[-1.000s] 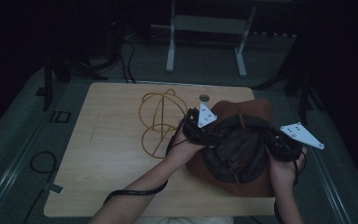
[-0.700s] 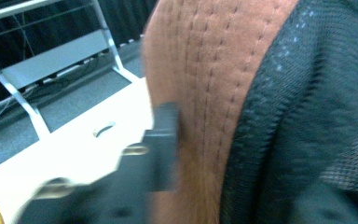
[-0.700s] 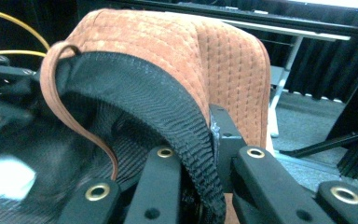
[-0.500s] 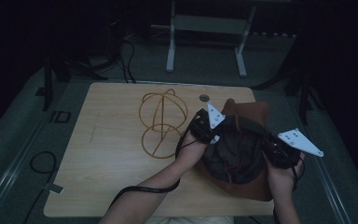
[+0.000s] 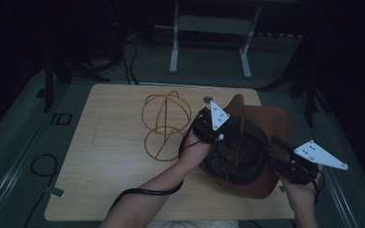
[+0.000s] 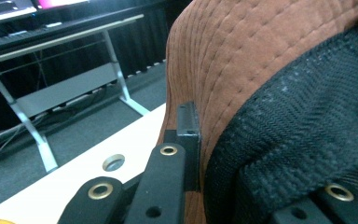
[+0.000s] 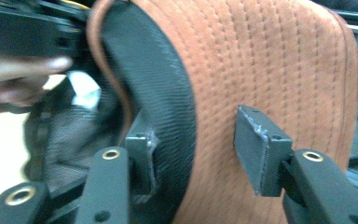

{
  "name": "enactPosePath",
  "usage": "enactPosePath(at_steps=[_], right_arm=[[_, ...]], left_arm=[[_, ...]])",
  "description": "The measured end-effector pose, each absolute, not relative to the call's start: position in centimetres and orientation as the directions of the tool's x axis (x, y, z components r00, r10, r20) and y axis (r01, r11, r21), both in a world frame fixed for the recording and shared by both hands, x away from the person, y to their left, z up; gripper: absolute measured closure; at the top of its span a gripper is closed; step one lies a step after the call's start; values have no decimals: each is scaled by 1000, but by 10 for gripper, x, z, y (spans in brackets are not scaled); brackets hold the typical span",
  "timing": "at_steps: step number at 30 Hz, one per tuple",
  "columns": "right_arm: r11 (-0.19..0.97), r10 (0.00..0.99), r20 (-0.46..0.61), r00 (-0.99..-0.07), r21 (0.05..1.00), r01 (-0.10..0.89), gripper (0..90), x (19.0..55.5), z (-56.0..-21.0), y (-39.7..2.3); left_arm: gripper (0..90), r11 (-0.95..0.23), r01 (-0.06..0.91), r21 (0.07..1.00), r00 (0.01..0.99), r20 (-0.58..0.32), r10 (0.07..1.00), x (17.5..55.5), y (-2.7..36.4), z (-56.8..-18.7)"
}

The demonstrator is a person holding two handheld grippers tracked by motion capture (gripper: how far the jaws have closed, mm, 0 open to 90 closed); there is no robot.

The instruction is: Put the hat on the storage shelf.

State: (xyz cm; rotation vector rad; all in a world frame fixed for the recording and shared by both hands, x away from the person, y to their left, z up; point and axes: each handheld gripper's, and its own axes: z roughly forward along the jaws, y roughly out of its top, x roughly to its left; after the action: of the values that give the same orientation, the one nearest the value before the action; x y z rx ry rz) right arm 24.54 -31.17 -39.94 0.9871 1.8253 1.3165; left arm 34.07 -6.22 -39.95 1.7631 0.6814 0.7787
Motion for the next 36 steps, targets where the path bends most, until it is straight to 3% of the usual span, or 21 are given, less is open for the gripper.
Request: enactPosePath(at_steps=[4, 6, 11, 14, 17, 21, 23, 24, 29, 36], right_arm=[[192, 862, -102, -497, 972, 133, 471, 229, -390, -327], [201, 887, -137, -441, 974, 101, 491, 223, -385, -339], [203, 921, -154, -357, 974, 103, 522, 228, -381, -374], [215, 918, -156, -363, 968, 127, 532, 236, -386, -384], [212, 906, -135, -402, 965, 152, 532, 245, -394, -386], [192, 872, -100, -479, 970, 147, 522, 253, -404, -381], [189, 860, -96, -502, 972, 138, 521, 253, -406, -377], [195, 817, -97, -568, 974, 114, 507, 254, -410, -366], [185, 722, -99, -685, 981, 54, 472, 256, -414, -338], [169, 654, -92, -751, 985, 27, 432, 269, -423, -306]], left_arm=[[873, -276, 62, 959, 640, 173, 748, 341, -55, -398], [873, -254, 34, 967, 658, 169, 734, 339, -47, -398], [873, -231, -10, 973, 707, 171, 686, 332, -34, -399], [873, -194, -43, 980, 757, 159, 633, 328, -27, -398], [873, -145, -78, 986, 808, 148, 570, 324, -21, -395], [872, -57, -137, 989, 898, 148, 414, 322, -14, -394], [872, -46, -148, 988, 906, 155, 394, 322, -13, -394], [872, -22, -149, 989, 923, 147, 356, 322, -11, -396], [872, -15, -144, 990, 935, 140, 327, 320, -14, -400], [872, -9, -184, 983, 944, 180, 277, 315, -19, -405]])
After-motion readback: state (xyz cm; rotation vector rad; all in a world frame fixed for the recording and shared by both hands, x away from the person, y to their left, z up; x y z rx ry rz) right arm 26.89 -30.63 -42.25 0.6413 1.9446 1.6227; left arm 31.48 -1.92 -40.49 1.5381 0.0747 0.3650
